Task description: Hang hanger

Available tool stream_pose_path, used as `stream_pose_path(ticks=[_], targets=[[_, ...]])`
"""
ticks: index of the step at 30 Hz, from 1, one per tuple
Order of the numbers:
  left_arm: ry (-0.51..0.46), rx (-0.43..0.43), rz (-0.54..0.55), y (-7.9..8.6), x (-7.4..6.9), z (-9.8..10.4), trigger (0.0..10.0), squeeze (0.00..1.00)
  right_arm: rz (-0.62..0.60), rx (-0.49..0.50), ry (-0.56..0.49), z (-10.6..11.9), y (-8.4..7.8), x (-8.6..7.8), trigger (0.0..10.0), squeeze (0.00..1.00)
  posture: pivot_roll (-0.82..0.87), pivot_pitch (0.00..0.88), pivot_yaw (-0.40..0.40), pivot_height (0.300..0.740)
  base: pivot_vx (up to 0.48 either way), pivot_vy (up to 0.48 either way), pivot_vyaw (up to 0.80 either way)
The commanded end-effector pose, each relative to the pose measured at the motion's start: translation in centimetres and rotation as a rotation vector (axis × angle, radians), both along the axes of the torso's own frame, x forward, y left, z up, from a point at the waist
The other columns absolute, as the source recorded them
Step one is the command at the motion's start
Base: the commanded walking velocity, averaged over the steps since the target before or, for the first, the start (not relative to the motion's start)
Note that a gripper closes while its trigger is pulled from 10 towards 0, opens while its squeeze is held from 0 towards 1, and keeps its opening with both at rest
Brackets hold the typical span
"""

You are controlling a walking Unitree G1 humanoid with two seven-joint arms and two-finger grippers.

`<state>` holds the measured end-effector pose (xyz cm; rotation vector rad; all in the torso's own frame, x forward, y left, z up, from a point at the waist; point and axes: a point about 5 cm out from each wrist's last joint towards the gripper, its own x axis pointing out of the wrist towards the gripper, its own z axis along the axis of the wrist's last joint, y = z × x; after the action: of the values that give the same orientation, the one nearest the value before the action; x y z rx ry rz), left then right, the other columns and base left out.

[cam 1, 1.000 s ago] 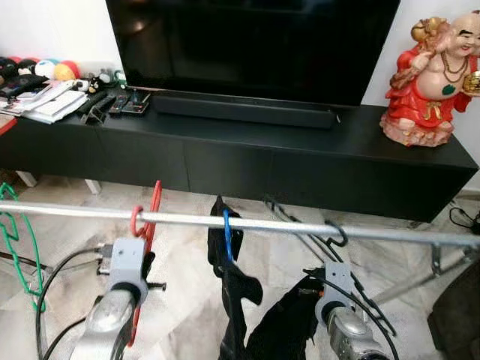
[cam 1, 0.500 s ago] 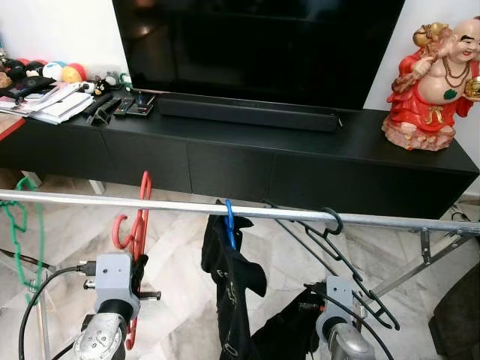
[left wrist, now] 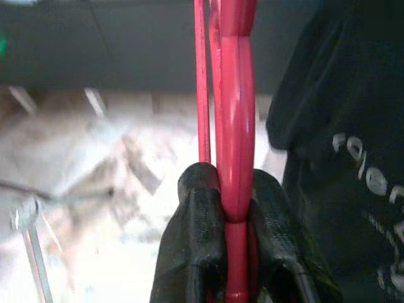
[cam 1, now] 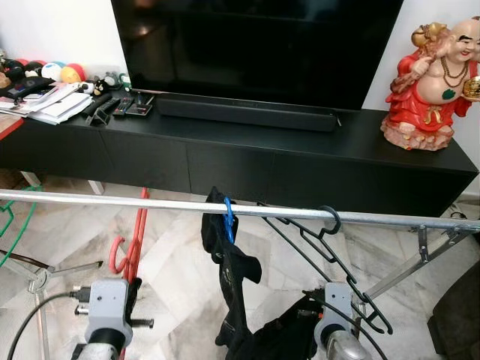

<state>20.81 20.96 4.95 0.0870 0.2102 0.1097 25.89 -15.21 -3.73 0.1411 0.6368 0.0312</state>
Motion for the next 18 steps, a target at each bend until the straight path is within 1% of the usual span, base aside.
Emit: stream_pose_path(ticks=[1, 4, 6, 8, 9, 11, 13, 14, 18], targets=[[0.042, 0.001, 0.035, 0.6, -0.5, -0.9, 10.0, 0.0, 0.004, -0.007, 0.035, -0.5, 0.1, -0.5, 10.0, 0.0, 0.05, 0.057, -0.026, 0.74, 0.0, 0.0, 0.0], [0.065, -0.006, 0.034, 0.7, -0.6, -1.4, 10.0, 0.0, 0.006, -0.012, 0.051, -0.7, -0.1, -0.8, 10.0, 0.0, 0.05, 0.055, -0.024, 0.74, 0.0, 0.0, 0.0], [0.096, -0.024, 0.055, 1.0, -0.5, -2.3, 10.0, 0.0, 0.002, -0.028, 0.093, -1.3, -1.0, -1.7, 10.0, 0.0, 0.05, 0.056, -0.023, 0.74, 0.0, 0.0, 0.0], [0.098, -0.026, 0.067, 1.2, -0.4, -2.4, 10.0, 0.0, -0.004, -0.033, 0.121, -1.9, -1.3, -2.5, 10.0, 0.0, 0.04, 0.054, -0.02, 0.74, 0.0, 0.0, 0.0], [0.087, -0.031, 0.07, 1.3, 0.0, -2.3, 10.0, 0.0, -0.003, -0.048, 0.156, -2.5, -1.6, -3.5, 10.0, 0.0, 0.04, 0.054, -0.019, 0.74, 0.0, 0.0, 0.0], [0.049, -0.033, 0.062, 1.1, 0.4, -1.6, 10.0, 0.0, 0.002, -0.064, 0.201, -3.3, -2.1, -4.9, 10.0, 0.0, 0.04, 0.054, -0.016, 0.74, 0.0, 0.0, 0.0], [0.017, -0.04, 0.053, 0.9, 0.7, -1.1, 10.0, 0.0, 0.003, -0.068, 0.224, -3.7, -2.3, -5.6, 10.0, 0.0, 0.05, 0.054, -0.015, 0.74, 0.0, 0.0, 0.0], [-0.012, -0.04, 0.033, 0.6, 0.9, -0.5, 10.0, 0.0, -0.009, -0.065, 0.247, -4.1, -2.5, -6.3, 10.0, 0.0, 0.05, 0.054, -0.014, 0.74, 0.0, 0.0, 0.0], [-0.02, -0.035, 0.014, 0.2, 0.8, -0.4, 10.0, 0.0, -0.031, -0.055, 0.281, -4.5, -2.8, -7.2, 10.0, 0.0, 0.05, 0.053, -0.011, 0.74, 0.0, 0.0, 0.0]])
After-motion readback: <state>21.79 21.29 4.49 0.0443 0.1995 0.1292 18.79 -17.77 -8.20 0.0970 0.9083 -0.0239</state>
